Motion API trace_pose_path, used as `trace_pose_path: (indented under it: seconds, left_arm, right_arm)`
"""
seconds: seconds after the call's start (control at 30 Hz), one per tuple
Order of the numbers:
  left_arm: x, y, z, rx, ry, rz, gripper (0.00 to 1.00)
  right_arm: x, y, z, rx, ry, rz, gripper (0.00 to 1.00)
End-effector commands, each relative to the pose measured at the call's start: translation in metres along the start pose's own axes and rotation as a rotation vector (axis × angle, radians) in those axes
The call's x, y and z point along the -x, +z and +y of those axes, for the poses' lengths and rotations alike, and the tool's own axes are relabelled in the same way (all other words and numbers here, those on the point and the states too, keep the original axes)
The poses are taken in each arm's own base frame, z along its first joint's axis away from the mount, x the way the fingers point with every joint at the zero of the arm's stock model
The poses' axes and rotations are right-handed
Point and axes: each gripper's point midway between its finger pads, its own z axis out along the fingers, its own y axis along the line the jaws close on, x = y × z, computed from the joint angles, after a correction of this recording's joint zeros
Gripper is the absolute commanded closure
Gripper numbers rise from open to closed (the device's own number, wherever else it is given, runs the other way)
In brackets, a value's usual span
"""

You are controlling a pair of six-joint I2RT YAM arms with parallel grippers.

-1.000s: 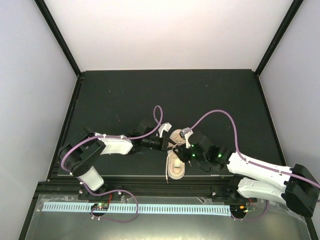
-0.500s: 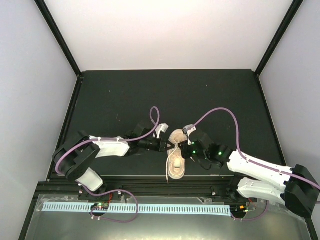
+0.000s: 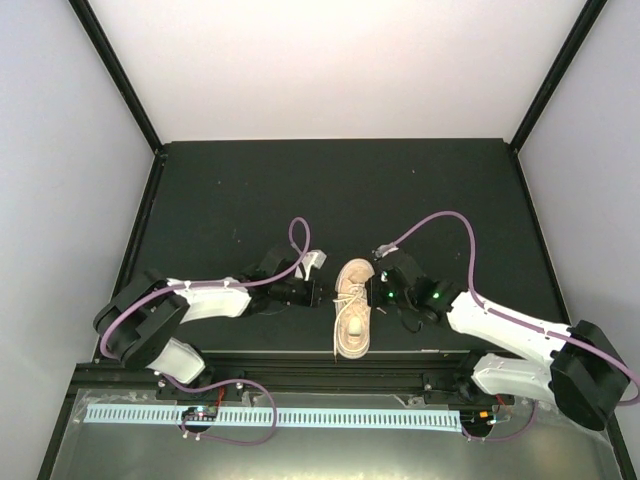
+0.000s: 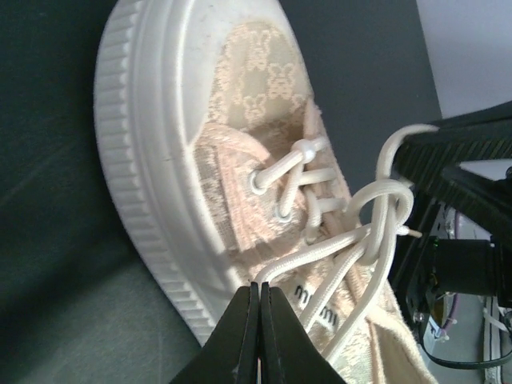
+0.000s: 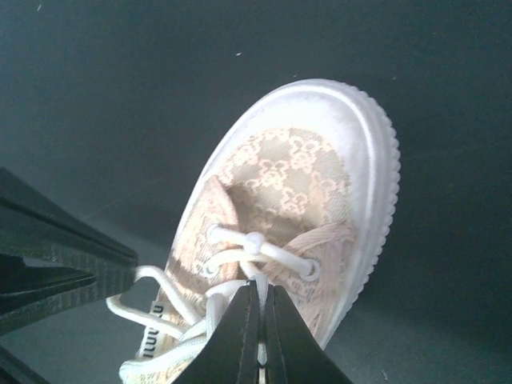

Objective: Tie the shoes

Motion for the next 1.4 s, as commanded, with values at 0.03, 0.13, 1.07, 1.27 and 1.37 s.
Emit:
trace_pose_path:
  seconds: [0.03,0.13,1.07,1.27,1.37]
  left_arm:
    - [0.001,-0.009,0.012,0.052,0.007,-0.024,0.99]
    - [-0.001,-0.011,0.016,0.062,0.002,-0.028,0.99]
    - [0.033,-0.042,-0.015,0.110,0.298,-0.073,0.40]
    - [0.033,-0.017,-0.055,-0.009,0.429,-0.002,0.36]
    - [0.030,-0.001,-0.066,-0.021,0.462,0.035,0.36]
  right_arm:
    - [0.005,-0.001,-0.015,-0.022,0.062,-0.012,0.98]
    - [0.006,-0.002,-0.023,-0.026,0.085,-0.013,0.98]
    - [0.024,-0.035,-0.037,0.073,0.094,-0.140,0.24]
    - [-0.003,-0.033,-0.016,0.273,0.123,-0.101,0.21]
    - [-0.015,-0.028,-0.012,0.330,0.158,-0.073,0.29]
